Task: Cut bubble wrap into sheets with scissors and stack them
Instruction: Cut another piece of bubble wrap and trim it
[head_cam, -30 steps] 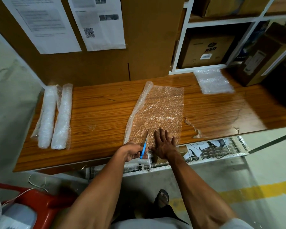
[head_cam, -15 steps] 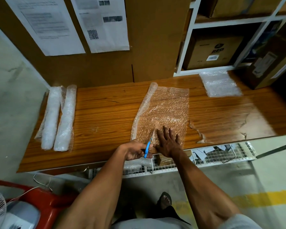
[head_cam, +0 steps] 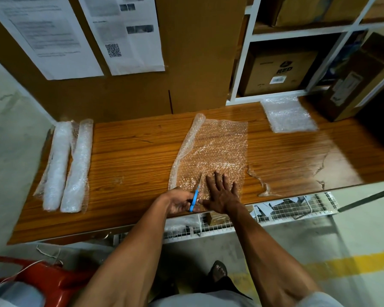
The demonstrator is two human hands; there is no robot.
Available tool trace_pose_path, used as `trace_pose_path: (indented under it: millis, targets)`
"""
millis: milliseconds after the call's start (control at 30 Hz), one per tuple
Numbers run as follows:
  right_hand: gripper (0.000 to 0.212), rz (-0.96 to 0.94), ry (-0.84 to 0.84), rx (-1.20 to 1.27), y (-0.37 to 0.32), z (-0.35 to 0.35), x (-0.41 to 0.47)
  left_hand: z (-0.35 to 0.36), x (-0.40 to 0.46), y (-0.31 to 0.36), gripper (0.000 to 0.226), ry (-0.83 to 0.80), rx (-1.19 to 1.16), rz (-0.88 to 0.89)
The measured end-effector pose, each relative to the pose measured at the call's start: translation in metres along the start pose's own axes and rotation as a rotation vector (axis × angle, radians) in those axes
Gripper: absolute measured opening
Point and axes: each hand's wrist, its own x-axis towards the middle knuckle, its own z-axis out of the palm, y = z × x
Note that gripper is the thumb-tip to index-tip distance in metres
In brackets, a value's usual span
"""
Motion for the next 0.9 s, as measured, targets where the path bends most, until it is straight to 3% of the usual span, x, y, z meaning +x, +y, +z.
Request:
trace_pose_path:
  millis: [300, 567, 733, 900]
  targets:
    - [0.109, 0.003, 0.016, -0.01, 0.004, 0.003, 0.005, 0.002, 0.011, -0.005, 0.027, 0.102, 0.03, 0.011]
    - [0.115, -0.025, 0.06, -0.014, 0.01, 0.003, 0.006, 0.001, 0.016, -0.002, 0.025, 0.079, -0.046, 0.004]
    - [0.122, -0.052, 0.083, -0.016, 0.012, 0.002, 0.005, 0.002, 0.018, 0.011, 0.035, 0.022, -0.026, -0.004]
    - [0.123, -0.064, 0.106, -0.005, 0.015, 0.004, 0.007, 0.004, 0.028, 0.017, 0.019, 0.067, 0.003, -0.014]
